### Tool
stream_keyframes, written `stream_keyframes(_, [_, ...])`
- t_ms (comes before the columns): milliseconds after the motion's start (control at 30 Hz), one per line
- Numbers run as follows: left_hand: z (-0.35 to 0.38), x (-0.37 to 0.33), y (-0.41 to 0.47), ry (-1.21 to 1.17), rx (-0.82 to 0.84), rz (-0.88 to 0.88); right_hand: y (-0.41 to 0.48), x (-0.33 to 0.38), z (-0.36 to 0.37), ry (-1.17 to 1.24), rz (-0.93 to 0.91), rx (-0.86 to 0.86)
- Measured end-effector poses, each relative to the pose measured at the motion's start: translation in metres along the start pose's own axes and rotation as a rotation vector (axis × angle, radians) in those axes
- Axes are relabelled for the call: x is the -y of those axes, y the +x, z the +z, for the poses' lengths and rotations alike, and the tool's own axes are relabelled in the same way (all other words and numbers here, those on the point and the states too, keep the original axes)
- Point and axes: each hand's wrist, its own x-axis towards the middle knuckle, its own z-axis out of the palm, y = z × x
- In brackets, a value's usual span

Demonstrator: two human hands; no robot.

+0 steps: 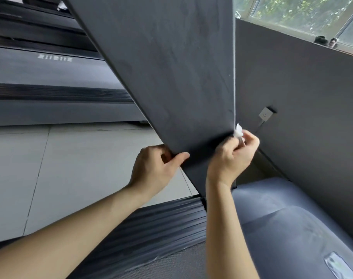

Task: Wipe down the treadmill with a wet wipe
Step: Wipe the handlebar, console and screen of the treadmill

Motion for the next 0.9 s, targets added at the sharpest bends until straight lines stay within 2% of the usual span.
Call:
stream_keyframes(100, [-0.002,0.000,0.002,0.008,-0.007,0.015,0.006,-0.055,-0.017,-0.120,0.449,-0.028])
stream_keyframes(133, [-0.002,0.001,0.002,0.009,-0.010,0.015,0.006,-0.062,-0.019,-0.151,0.518,-0.005])
stream_keyframes(167, [-0.002,0.002,0.002,0.008,-0.014,0.021,0.004,-0.060,-0.018,-0.170,0.511,0.002])
stream_keyframes(233, [0.002,0.003,-0.001,-0.013,-0.038,0.043,-0.002,-0.035,-0.013,-0.120,0.307,0.008])
stream_keyframes(333, [0.008,0.007,-0.004,-0.032,-0.080,0.059,-0.018,0.014,0.000,0.120,-0.084,0.116])
stream_keyframes(400, [0.012,0.010,-0.005,-0.008,-0.082,0.077,-0.017,0.009,0.001,0.117,-0.178,0.129])
stream_keyframes(433, [0.013,0.013,-0.005,0.007,-0.075,0.085,-0.012,-0.008,-0.002,0.077,-0.152,0.097])
stream_keyframes(567, [0.013,0.018,-0.005,0.033,-0.055,0.104,0.009,-0.085,-0.025,-0.071,0.166,-0.015])
stream_keyframes(733, [0.016,0.023,-0.002,0.102,-0.062,0.116,0.043,-0.146,-0.042,-0.249,0.457,0.027])
stream_keyframes(833, [0.018,0.026,-0.001,0.097,-0.065,0.120,0.053,-0.185,-0.046,-0.246,0.625,0.020])
stream_keyframes(900, [0.019,0.028,-0.001,0.073,-0.065,0.124,0.048,-0.200,-0.051,-0.138,0.761,0.027])
